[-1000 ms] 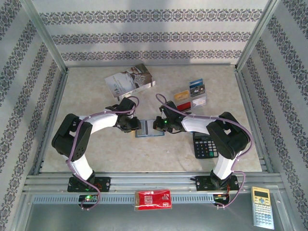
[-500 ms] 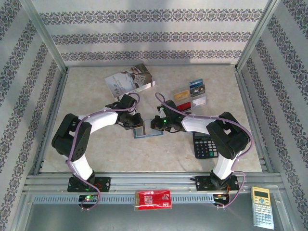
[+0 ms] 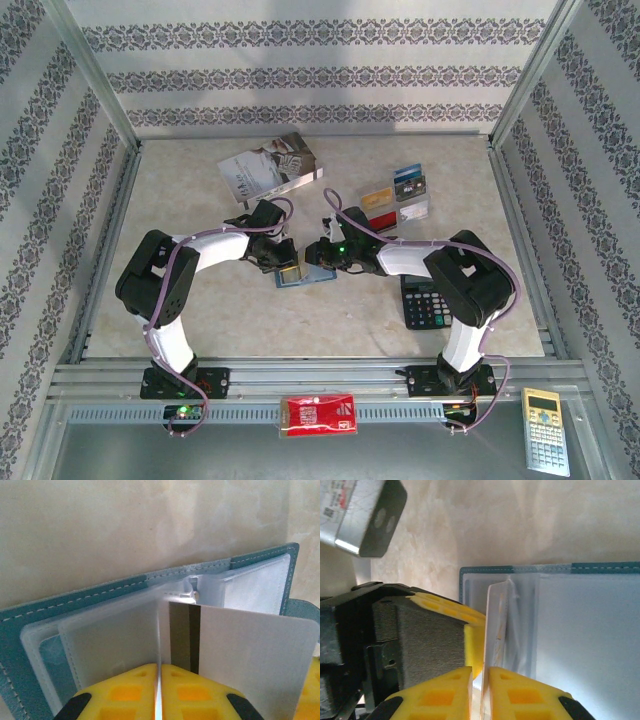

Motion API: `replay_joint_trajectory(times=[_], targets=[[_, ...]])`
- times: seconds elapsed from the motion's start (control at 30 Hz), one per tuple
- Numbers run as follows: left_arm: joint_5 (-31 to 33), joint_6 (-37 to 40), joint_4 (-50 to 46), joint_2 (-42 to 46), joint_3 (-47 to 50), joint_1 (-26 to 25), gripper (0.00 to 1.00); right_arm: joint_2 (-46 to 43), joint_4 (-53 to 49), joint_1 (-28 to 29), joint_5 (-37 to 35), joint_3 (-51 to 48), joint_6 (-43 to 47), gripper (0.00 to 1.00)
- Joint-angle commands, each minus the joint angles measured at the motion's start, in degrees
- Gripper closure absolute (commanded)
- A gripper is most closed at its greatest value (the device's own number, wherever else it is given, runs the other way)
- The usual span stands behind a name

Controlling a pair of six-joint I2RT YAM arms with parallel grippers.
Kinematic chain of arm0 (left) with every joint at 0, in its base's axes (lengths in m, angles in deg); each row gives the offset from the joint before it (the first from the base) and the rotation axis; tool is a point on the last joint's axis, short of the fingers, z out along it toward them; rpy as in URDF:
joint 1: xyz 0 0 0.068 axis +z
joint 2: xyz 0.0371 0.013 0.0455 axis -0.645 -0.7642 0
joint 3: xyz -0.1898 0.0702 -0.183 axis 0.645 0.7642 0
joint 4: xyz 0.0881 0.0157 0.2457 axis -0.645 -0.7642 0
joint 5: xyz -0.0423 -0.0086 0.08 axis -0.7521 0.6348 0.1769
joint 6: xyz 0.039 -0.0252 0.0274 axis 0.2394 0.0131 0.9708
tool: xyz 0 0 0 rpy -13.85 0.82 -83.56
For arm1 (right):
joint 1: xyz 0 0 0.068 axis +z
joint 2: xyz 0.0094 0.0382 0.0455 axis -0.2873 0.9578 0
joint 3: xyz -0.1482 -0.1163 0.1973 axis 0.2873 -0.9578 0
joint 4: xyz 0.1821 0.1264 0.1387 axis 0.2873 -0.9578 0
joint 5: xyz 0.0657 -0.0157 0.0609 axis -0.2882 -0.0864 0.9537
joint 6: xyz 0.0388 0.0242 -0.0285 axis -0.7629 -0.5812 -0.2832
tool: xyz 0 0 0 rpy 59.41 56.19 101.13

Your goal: Take the credit cards out of the card holder

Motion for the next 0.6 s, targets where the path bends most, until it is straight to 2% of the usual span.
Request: replay_joint_trajectory(times=[0.0, 0.13, 0.33, 0.57], targets=[[0.60, -0.29, 0.32, -0.53, 1.38, -0.44, 0.89, 0.90, -1.18, -0.11, -0.72, 0.27, 0.43, 0.83], [0.70, -0.18, 0.32, -0.44, 1.52, -0.44, 0.89, 0.81, -2.11, -0.13, -1.43, 0.19, 1.00, 0.81], [1.09, -0.11, -0.07, 0.25, 1.46, -0.39, 0.89, -0.36, -4.22, -0.21, -3.56, 0.16, 2.10, 0.94], [2.10, -0.05, -1.73, 4.68, 0.07, -0.14, 0.83, -7.84, -13.83, -0.16, -10.79, 1.06, 8.57, 0.97]])
